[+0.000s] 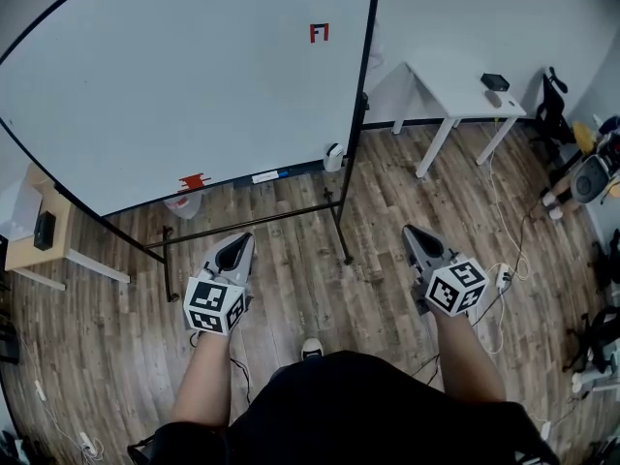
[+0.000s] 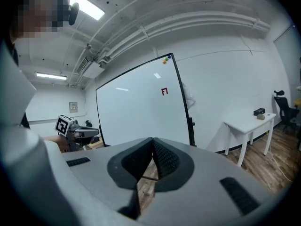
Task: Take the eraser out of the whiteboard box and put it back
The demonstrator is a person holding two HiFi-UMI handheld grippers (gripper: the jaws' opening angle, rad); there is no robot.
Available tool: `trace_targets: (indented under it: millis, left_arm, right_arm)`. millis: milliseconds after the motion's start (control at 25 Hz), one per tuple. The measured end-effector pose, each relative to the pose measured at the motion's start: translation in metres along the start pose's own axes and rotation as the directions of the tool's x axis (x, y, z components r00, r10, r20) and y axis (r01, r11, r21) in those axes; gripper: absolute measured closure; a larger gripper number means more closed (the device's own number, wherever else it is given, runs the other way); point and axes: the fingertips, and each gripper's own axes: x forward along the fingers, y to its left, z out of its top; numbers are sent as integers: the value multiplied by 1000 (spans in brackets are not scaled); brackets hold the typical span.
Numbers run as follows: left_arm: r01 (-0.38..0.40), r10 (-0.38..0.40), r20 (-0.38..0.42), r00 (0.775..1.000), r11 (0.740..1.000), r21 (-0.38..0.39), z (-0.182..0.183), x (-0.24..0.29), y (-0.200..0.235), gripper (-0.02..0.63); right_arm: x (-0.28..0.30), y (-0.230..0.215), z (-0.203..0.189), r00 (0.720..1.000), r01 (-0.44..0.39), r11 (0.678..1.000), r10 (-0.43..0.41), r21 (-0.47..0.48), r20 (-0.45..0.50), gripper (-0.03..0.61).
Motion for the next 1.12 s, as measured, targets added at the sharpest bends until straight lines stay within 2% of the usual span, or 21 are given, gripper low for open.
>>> trace_targets:
  millis: [560,840,1120]
  left_arm:
    - [29,-29,13,1000,1000,3,0,37,67,604]
    - [35,-35,33,999,999,-7,2,32,76,604]
    - [39,-39,21,999,999,-9,-4,28,70,604]
  right_arm:
    - [74,7,13,1000,5,1000,-5,-10,8,583]
    - [79,18,16,1000,1,1000,-1,-28,3,580]
    - [78,18,16,1000,-18,999,18,-28,7,568]
